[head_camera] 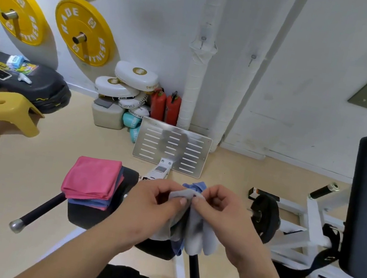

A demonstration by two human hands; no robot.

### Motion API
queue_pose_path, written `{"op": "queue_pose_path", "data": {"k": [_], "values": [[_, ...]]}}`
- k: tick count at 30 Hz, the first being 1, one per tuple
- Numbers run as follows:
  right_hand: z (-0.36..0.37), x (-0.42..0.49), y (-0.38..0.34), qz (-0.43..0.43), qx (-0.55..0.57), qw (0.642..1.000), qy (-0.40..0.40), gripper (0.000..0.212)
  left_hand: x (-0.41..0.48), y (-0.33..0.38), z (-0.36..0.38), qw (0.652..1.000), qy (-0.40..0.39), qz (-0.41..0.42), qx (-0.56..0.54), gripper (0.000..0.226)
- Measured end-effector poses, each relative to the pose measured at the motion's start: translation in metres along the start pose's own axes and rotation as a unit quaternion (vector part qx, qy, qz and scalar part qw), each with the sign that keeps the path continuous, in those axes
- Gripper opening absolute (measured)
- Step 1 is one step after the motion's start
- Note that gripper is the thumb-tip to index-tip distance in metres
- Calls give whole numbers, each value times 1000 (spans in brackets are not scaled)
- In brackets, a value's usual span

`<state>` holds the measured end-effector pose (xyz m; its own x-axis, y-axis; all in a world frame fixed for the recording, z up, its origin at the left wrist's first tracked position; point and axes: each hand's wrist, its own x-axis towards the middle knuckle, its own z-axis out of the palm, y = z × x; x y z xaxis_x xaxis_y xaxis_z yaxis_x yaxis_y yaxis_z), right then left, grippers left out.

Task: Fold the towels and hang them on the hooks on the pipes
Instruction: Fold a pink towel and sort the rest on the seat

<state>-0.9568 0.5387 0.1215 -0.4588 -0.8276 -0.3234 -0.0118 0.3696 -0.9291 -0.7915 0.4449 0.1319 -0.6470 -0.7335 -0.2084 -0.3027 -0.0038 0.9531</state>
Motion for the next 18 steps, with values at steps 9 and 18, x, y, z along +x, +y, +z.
{"op": "queue_pose_path", "data": {"k": [9, 18], "values": [[-3, -3, -8, -73, 16, 994, -73, 8, 4, -6, -9, 997, -29, 44, 56, 32], [-26, 1, -9, -51, -107, 992, -46, 16, 15, -2, -16, 984, -31, 79, 157, 14]]}}
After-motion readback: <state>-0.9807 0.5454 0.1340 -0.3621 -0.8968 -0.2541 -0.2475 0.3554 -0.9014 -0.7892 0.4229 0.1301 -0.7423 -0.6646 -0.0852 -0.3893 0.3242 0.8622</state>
